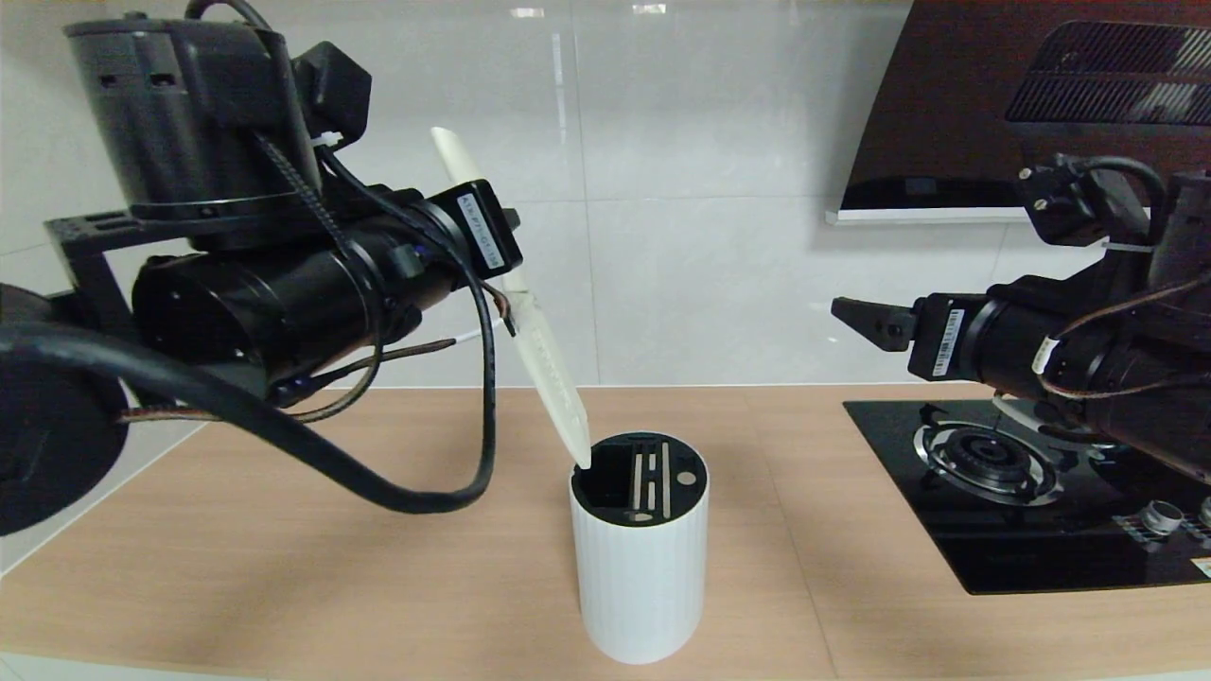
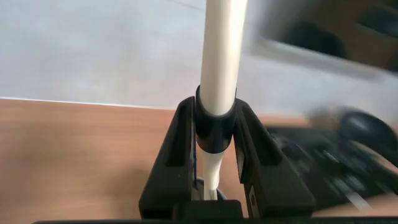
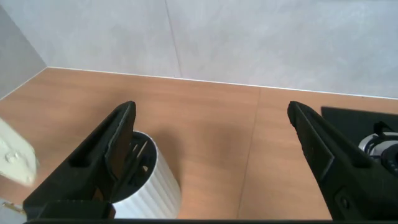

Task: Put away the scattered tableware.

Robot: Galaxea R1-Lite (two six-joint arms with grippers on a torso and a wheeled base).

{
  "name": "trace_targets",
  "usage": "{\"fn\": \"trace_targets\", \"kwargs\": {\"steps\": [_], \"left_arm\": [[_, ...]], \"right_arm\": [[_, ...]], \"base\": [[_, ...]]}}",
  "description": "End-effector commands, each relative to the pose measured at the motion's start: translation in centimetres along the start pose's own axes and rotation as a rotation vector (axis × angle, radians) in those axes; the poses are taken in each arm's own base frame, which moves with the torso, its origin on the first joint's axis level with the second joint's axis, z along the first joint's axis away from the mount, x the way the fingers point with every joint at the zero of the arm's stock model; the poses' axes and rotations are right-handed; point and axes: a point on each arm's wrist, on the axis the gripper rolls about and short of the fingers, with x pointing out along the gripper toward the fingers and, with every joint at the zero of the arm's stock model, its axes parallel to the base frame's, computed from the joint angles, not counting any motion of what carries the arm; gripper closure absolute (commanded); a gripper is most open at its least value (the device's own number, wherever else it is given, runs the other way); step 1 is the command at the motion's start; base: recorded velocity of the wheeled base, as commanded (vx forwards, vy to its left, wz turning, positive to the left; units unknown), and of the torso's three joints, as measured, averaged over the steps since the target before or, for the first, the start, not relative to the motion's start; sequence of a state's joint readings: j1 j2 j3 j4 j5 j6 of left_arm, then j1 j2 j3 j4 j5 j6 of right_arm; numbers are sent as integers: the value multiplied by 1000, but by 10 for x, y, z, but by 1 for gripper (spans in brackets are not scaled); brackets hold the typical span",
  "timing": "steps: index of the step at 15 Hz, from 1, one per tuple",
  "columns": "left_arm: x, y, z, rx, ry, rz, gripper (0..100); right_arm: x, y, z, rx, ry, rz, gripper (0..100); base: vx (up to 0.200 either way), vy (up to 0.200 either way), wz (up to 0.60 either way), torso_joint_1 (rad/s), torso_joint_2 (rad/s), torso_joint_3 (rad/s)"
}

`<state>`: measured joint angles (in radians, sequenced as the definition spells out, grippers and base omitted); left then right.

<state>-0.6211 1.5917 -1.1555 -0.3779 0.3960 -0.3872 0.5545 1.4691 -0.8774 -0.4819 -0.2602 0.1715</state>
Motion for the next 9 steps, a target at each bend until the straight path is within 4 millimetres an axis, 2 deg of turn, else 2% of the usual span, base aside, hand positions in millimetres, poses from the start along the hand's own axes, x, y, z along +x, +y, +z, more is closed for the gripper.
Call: {"fn": "trace_targets", "kwargs": {"steps": [1, 3, 9], "left_arm": [[5, -10, -13, 30, 7, 39, 100], [14, -20, -35, 88, -26, 118, 100], [39, -29, -66, 175, -169, 165, 100]], "right_arm": [[1, -1, -1, 0, 3, -2, 0], [4, -1, -6, -27, 20, -9, 0], [3, 0, -5, -26, 17, -7, 0]], "base": [[0, 0, 0, 0, 0, 0], [0, 0, 0, 0, 0, 0], [0, 0, 0, 0, 0, 0]]}}
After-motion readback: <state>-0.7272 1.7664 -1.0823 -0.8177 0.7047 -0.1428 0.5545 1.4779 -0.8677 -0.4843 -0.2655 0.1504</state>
